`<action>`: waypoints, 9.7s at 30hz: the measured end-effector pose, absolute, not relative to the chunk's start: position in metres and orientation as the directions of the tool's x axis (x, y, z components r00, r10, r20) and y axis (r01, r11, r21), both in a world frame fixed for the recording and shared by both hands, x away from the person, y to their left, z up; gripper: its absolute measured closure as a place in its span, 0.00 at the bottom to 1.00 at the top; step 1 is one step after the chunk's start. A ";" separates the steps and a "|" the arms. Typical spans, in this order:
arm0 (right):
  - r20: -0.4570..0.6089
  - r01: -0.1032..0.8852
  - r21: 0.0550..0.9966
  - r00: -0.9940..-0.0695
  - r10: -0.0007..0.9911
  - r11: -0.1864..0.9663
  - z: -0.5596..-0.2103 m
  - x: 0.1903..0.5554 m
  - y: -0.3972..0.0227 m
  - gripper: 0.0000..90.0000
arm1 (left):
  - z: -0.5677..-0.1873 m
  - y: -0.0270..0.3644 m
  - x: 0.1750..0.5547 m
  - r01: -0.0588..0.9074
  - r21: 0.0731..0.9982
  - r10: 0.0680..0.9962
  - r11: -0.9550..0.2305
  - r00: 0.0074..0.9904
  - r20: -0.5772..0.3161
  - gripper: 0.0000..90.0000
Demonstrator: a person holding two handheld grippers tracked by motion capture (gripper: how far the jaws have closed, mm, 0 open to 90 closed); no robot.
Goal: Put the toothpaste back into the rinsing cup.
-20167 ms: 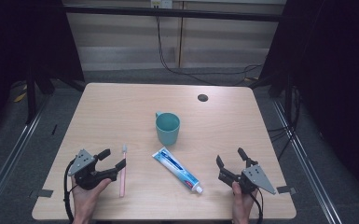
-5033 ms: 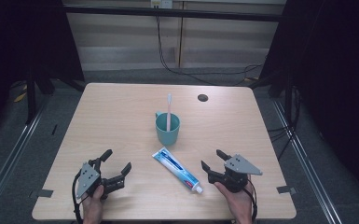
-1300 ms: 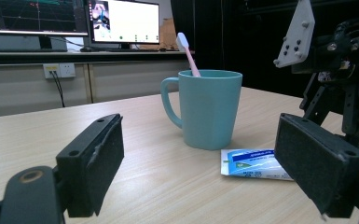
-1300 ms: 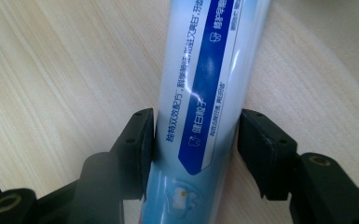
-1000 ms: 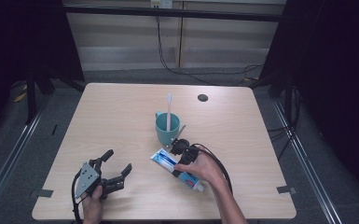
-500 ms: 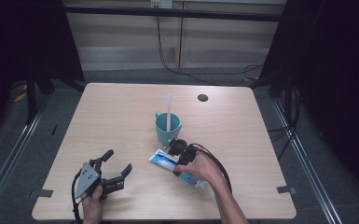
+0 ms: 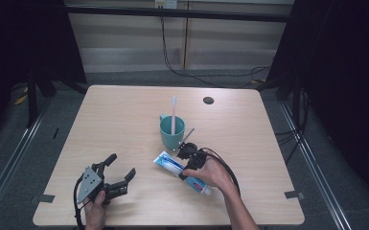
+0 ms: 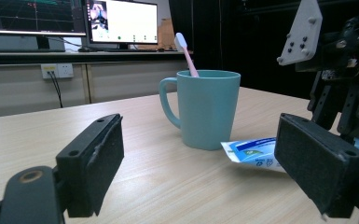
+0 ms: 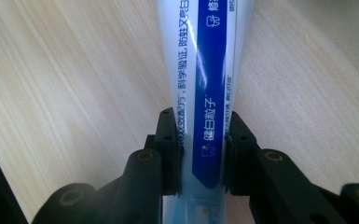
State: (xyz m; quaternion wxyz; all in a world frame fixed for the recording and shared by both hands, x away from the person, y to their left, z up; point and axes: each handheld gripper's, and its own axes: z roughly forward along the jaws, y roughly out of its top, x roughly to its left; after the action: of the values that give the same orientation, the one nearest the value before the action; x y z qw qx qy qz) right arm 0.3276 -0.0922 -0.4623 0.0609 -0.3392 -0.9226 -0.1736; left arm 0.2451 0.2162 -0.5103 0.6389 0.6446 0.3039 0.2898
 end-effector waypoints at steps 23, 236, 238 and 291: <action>0.287 0.637 0.428 -0.768 0.572 0.641 -0.439 0.319 -0.098 0.80 | -0.510 0.217 0.245 0.020 1.000 0.761 -0.005 0.649 -0.009 0.17; 0.265 0.389 0.920 -0.692 0.672 0.037 -0.434 0.414 -0.102 0.79 | -0.510 0.219 0.244 0.019 1.000 0.734 -0.004 0.679 -0.010 0.17; 0.267 0.398 0.916 -0.688 0.675 0.044 -0.436 0.414 -0.102 0.78 | -0.510 0.219 0.244 0.019 1.000 0.734 -0.004 0.679 -0.010 0.17; 0.268 0.397 0.917 -0.660 0.702 0.023 -0.432 0.392 -0.124 0.40 | -0.510 0.219 0.244 0.019 1.000 0.734 -0.005 0.680 -0.009 0.17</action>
State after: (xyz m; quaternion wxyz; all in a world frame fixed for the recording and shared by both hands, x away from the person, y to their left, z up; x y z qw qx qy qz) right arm 0.3918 -0.1240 -0.4321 -0.1314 -0.3908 -0.7030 -0.5794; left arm 0.2441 0.2187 -0.5101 0.6438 0.6522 0.2884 0.2776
